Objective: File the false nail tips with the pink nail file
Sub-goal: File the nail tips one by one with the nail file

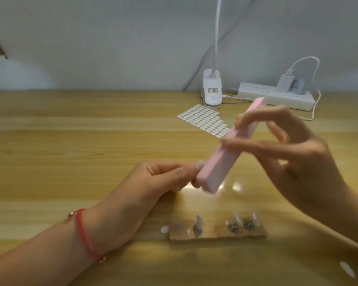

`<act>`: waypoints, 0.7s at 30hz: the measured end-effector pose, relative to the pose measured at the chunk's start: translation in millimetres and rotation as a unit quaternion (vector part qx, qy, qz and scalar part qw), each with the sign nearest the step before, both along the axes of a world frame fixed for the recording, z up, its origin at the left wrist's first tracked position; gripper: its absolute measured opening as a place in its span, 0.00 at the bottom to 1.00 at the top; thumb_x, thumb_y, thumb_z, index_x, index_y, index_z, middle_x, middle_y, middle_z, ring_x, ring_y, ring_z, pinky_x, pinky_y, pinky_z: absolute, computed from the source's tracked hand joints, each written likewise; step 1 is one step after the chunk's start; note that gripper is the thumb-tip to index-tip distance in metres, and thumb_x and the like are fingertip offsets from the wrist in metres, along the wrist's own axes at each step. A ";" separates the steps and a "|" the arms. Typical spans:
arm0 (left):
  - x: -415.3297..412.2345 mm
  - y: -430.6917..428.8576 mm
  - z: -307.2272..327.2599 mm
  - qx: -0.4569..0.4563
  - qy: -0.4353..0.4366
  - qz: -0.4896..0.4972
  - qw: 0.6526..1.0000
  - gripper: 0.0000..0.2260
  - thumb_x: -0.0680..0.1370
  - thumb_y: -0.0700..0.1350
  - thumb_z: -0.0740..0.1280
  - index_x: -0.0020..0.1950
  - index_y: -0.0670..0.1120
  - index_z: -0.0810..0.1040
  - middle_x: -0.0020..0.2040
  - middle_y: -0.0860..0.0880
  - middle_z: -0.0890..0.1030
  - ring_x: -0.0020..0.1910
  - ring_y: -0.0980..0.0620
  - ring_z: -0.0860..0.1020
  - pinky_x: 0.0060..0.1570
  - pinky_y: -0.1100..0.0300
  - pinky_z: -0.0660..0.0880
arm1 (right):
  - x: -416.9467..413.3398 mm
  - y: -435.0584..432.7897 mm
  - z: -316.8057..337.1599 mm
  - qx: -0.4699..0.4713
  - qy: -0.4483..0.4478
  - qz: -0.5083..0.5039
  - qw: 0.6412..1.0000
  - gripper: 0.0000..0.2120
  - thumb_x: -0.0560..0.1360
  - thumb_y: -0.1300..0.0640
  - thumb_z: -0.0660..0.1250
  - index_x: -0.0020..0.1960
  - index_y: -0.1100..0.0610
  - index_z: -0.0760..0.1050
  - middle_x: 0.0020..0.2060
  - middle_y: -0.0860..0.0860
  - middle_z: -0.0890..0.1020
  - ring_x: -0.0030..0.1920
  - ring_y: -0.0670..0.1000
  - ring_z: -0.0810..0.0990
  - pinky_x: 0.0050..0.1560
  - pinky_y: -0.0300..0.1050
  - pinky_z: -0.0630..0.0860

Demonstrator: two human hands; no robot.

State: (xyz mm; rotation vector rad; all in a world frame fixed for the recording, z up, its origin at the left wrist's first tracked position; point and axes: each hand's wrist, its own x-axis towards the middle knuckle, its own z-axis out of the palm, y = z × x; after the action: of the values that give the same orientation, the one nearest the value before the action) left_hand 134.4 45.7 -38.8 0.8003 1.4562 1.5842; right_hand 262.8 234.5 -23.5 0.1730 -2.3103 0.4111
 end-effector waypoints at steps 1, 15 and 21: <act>0.1 0.3 -0.1 0.001 0.000 0.001 1.000 0.23 0.58 0.64 0.77 0.37 0.46 0.85 0.33 0.53 0.79 0.32 0.58 0.74 0.37 0.59 0.67 | -1.2 0.7 -0.3 -0.010 0.007 -0.013 1.000 0.27 0.72 0.82 0.64 0.61 0.56 0.74 0.54 0.57 0.75 0.58 0.56 0.77 0.66 0.48 0.73; -0.1 -1.1 -2.8 -0.002 -0.017 -0.011 1.000 0.24 0.58 0.63 0.78 0.43 0.45 0.86 0.37 0.50 0.83 0.35 0.55 0.78 0.40 0.56 0.73 | 7.4 -17.7 -10.6 0.056 -0.020 0.087 0.994 0.19 0.76 0.72 0.67 0.60 0.52 0.80 0.58 0.53 0.74 0.63 0.54 0.75 0.71 0.57 0.68; 2.6 -2.3 0.1 0.003 -0.020 -0.018 1.000 0.24 0.59 0.63 0.78 0.43 0.45 0.85 0.38 0.48 0.85 0.34 0.55 0.81 0.35 0.62 0.77 | 13.2 -32.8 -20.6 0.068 -0.017 0.095 0.993 0.14 0.78 0.66 0.67 0.59 0.51 0.82 0.58 0.52 0.74 0.62 0.54 0.75 0.71 0.60 0.66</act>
State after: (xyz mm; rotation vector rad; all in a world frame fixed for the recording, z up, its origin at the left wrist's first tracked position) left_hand 137.0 43.4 -38.7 0.7900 1.4006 1.5694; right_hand 276.0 201.7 -44.1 0.4596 -2.3651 0.3538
